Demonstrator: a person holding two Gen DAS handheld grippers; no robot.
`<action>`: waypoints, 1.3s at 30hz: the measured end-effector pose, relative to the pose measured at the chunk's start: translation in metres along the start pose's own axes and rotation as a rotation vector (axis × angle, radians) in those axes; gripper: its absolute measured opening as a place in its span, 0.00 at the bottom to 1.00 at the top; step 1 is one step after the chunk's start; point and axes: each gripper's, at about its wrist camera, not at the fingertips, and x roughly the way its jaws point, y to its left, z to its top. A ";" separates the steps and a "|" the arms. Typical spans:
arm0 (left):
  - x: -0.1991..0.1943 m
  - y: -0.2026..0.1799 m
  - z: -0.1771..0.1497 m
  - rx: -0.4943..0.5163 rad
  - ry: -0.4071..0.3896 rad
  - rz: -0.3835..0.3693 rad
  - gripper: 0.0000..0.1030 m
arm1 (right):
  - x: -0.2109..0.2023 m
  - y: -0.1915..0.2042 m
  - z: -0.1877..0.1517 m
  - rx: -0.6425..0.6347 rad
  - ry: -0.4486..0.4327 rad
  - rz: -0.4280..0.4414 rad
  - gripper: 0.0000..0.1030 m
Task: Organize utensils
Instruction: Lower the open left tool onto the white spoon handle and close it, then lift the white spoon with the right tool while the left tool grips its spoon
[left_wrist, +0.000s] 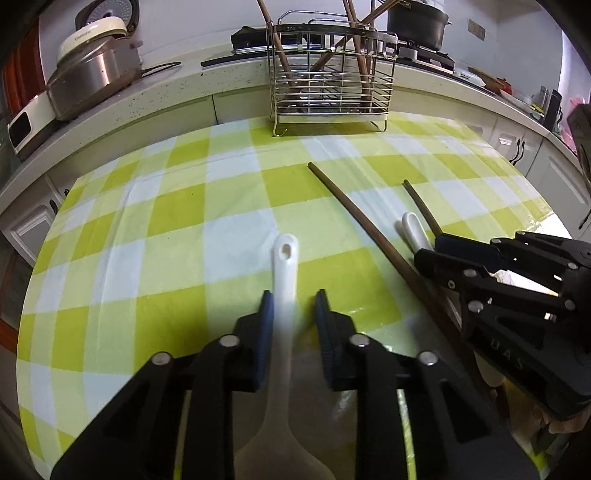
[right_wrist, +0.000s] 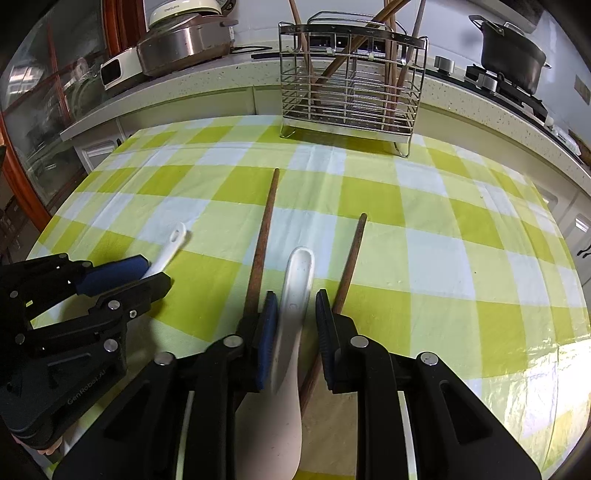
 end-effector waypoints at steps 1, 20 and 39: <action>-0.001 0.001 0.000 -0.004 0.000 0.000 0.09 | 0.000 0.000 -0.001 0.002 -0.003 -0.002 0.16; -0.024 0.015 -0.005 -0.104 -0.052 -0.049 0.00 | -0.022 -0.012 -0.006 0.085 -0.079 0.116 0.14; 0.006 0.001 0.014 -0.031 0.019 -0.023 0.23 | -0.022 -0.010 -0.005 0.077 -0.081 0.141 0.14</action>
